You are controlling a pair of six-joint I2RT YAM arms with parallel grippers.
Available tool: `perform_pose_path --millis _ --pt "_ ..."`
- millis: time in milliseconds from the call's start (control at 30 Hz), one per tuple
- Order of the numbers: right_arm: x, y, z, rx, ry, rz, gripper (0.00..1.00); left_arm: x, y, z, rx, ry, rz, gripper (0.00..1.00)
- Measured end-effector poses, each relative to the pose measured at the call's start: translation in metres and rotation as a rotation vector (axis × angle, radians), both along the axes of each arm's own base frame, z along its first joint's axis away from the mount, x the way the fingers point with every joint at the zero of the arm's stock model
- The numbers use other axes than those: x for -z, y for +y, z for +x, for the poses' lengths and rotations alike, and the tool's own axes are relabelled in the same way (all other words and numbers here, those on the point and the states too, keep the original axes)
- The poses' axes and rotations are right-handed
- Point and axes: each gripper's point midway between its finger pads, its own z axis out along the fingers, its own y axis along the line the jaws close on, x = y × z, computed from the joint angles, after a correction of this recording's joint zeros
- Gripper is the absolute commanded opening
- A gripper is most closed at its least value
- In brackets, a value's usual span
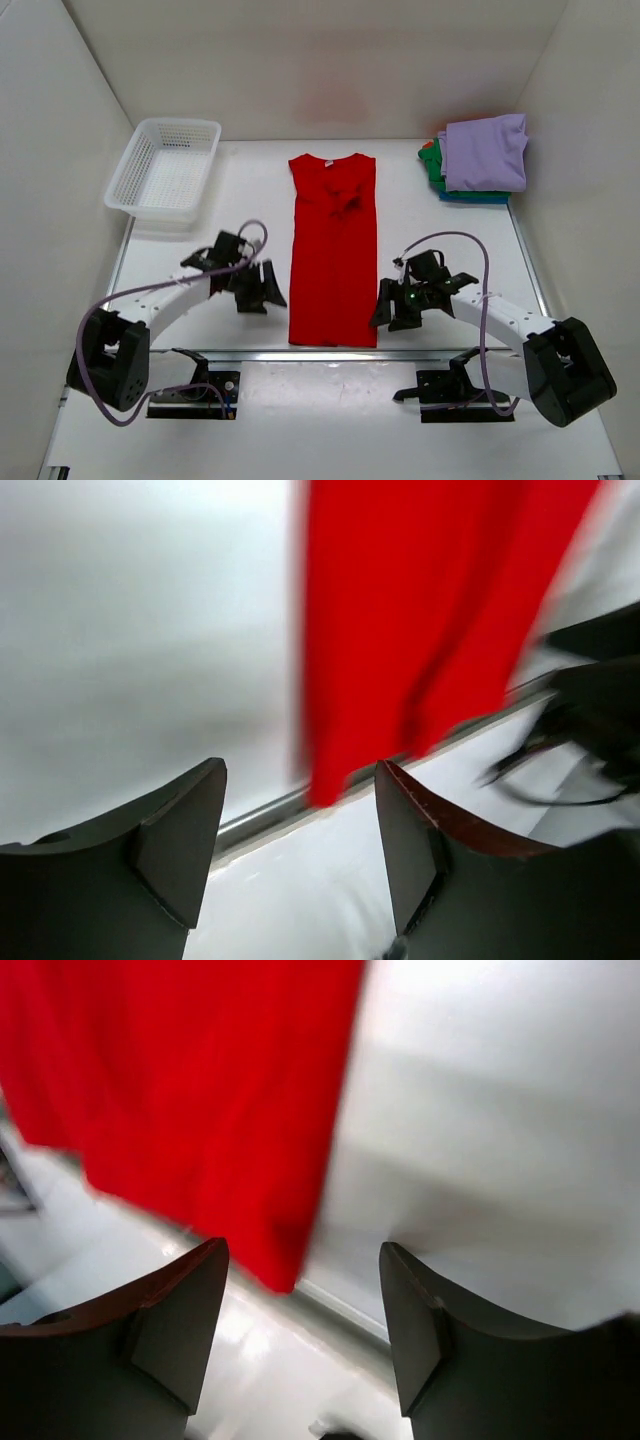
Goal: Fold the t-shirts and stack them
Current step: Grab the bottom of the folded rectangular tshirt with both arms
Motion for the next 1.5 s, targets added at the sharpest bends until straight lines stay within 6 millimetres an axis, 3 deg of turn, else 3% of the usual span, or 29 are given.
perform_pose_path --millis 100,167,400,500,567,600,633,667,1033,1133,1300,1500 --pt "0.003 0.011 -0.018 -0.036 0.032 0.016 0.59 0.051 0.005 -0.064 0.032 0.144 0.041 0.72" --pt "0.004 0.019 -0.023 -0.05 0.026 0.034 0.57 0.057 0.002 -0.084 0.037 0.189 0.02 0.72" --pt "0.005 0.04 -0.033 -0.072 0.043 0.08 0.53 0.052 -0.016 -0.068 0.04 0.078 -0.017 0.7" --pt "0.007 0.047 -0.037 -0.089 0.054 0.082 0.38 0.051 -0.024 -0.072 0.062 0.072 -0.022 0.67" --pt "0.012 0.049 -0.04 -0.094 0.068 0.073 0.1 0.049 -0.029 -0.073 0.069 0.066 -0.037 0.49" --pt "0.015 0.047 -0.04 -0.092 0.07 0.062 0.05 0.049 -0.031 -0.074 0.068 0.063 -0.043 0.21" --pt "0.018 0.045 -0.041 -0.085 0.082 0.051 0.0 0.049 -0.032 -0.074 0.065 0.061 -0.049 0.01" --pt "0.019 0.044 -0.043 -0.081 0.092 0.053 0.0 0.05 -0.031 -0.075 0.061 0.06 -0.048 0.0" --pt "0.018 0.022 -0.047 -0.061 0.079 0.062 0.0 0.062 -0.009 -0.093 0.022 0.062 -0.032 0.0" --pt "0.018 0.021 -0.05 -0.078 0.08 0.067 0.0 0.066 -0.008 -0.101 0.02 0.077 -0.037 0.37" --pt "0.019 0.021 -0.054 -0.086 0.089 0.078 0.0 0.049 -0.016 -0.094 -0.008 0.023 -0.107 0.56" --pt "0.02 0.023 -0.055 -0.094 0.11 0.086 0.0 0.048 -0.03 -0.097 0.011 0.041 -0.134 0.58"
